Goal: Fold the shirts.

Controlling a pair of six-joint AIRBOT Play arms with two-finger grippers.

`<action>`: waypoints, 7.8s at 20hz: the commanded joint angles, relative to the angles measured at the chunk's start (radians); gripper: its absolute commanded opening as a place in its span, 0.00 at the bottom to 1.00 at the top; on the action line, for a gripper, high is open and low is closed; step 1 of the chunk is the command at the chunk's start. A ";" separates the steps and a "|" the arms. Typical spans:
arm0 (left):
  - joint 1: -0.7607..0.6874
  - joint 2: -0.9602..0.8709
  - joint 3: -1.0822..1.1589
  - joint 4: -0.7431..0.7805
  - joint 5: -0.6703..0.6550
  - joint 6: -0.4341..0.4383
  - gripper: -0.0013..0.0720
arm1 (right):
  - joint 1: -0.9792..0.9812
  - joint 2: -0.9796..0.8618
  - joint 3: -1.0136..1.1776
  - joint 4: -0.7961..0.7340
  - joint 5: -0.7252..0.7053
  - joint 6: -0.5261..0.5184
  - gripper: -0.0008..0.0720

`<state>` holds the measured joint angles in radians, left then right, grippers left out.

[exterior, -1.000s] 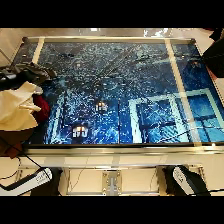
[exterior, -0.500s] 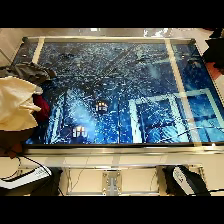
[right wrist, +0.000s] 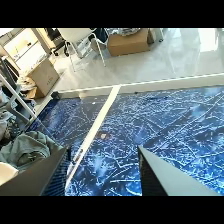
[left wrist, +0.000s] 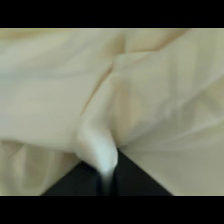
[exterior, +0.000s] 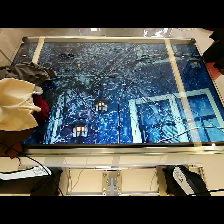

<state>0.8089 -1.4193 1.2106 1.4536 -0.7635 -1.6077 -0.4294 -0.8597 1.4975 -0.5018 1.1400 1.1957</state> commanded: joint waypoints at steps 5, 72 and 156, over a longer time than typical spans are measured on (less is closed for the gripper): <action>0.001 0.167 0.045 -0.151 -0.001 -0.001 0.04 | 0.001 0.001 0.001 0.081 -0.061 -0.001 0.68; -1.115 0.164 -0.742 -1.105 0.175 0.543 0.04 | 0.416 -0.211 -0.460 -0.337 -0.180 0.042 0.67; -0.531 1.068 -0.097 -0.293 -0.382 0.038 0.03 | 0.652 0.018 0.494 -0.950 0.500 0.235 0.02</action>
<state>0.2779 -0.2794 1.1118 1.2976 -0.9546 -1.6367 0.2234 -0.8940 2.0159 -1.3254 1.6081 1.4281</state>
